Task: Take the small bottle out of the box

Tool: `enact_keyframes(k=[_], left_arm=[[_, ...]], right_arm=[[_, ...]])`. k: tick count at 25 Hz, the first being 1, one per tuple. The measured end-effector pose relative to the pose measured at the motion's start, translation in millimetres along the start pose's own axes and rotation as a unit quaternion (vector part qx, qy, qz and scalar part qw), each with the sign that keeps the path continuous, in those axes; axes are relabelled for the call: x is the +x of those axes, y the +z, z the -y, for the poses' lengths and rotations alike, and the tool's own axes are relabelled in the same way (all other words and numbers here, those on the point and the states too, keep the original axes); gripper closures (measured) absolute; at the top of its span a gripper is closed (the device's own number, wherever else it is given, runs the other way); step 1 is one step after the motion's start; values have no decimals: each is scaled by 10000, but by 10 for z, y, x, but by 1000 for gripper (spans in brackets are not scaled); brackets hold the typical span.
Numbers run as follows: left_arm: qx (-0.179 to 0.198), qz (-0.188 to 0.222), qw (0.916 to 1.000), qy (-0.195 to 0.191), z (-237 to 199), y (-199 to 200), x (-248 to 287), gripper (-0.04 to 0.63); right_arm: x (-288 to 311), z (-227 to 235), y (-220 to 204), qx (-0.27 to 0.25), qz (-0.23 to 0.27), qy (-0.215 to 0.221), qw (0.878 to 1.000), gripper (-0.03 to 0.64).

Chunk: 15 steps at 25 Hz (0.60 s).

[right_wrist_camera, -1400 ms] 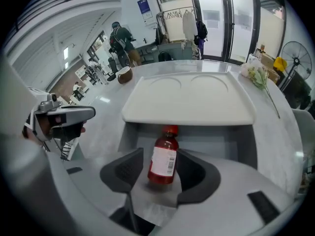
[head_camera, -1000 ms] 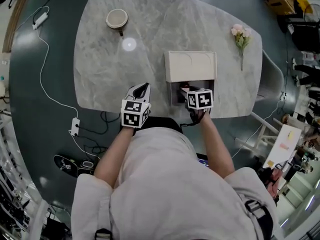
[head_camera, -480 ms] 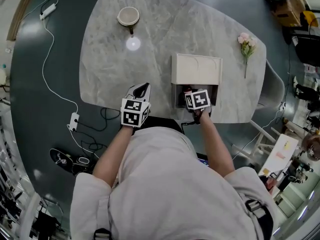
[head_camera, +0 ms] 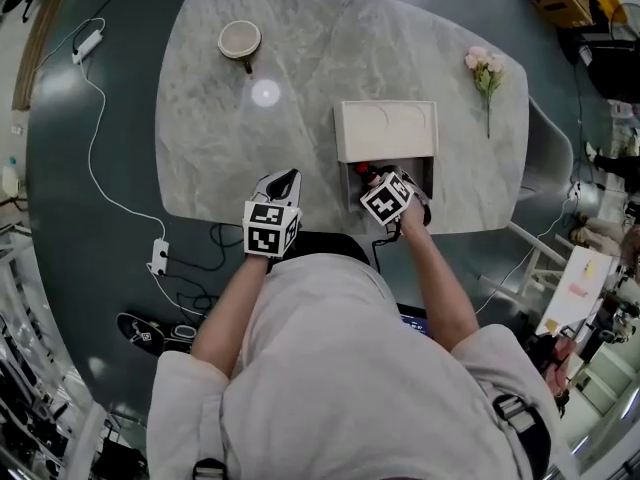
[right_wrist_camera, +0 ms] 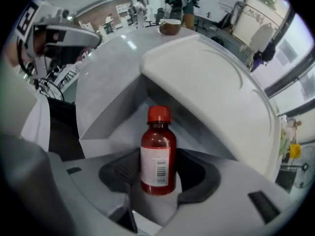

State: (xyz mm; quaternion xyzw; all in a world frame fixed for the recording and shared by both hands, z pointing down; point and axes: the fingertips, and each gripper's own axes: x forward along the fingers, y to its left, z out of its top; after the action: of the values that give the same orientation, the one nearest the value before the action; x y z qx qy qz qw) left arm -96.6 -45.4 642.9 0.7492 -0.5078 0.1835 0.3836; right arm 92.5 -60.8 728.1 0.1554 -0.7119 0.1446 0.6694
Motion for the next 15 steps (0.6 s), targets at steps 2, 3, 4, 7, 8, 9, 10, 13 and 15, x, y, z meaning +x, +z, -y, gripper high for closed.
enact_keyframes(k=[2,3,4,7,8,9,10,13,15], left_arm=[[57,-29,10000,-34,41,-11,15,574],[89,-40,9999,-50,59,-15,22,574],[120,-49,9999,-66,76,-18,28,574],[201,-90,9997,-113,134,-35,42,574],[223,-110,9996,-134,157,-46,51,574],[245,-132,9995,-156,181,-58,62,574],[267,-153,9994,-178,206,-69,74,574],[336,-205,9989,-237,287,-78,109,574],[396,-225,9986,-276,333,-66,132,574]], right_arm=[[9,-14,-30,-353,-14,-85,9993,383],[8,-13,-34,-491,8,-146,9987,383],[-5,-8,-25,-605,59,-225,9979,385],[-72,-30,30,-759,290,-368,9960,385],[-85,-45,38,-779,355,-389,9956,385],[-94,-56,41,-797,404,-409,9952,385],[-99,-64,37,-811,434,-421,9949,387],[-114,-79,7,-866,460,-424,9943,387],[-128,-81,-12,-915,467,-449,9937,388]])
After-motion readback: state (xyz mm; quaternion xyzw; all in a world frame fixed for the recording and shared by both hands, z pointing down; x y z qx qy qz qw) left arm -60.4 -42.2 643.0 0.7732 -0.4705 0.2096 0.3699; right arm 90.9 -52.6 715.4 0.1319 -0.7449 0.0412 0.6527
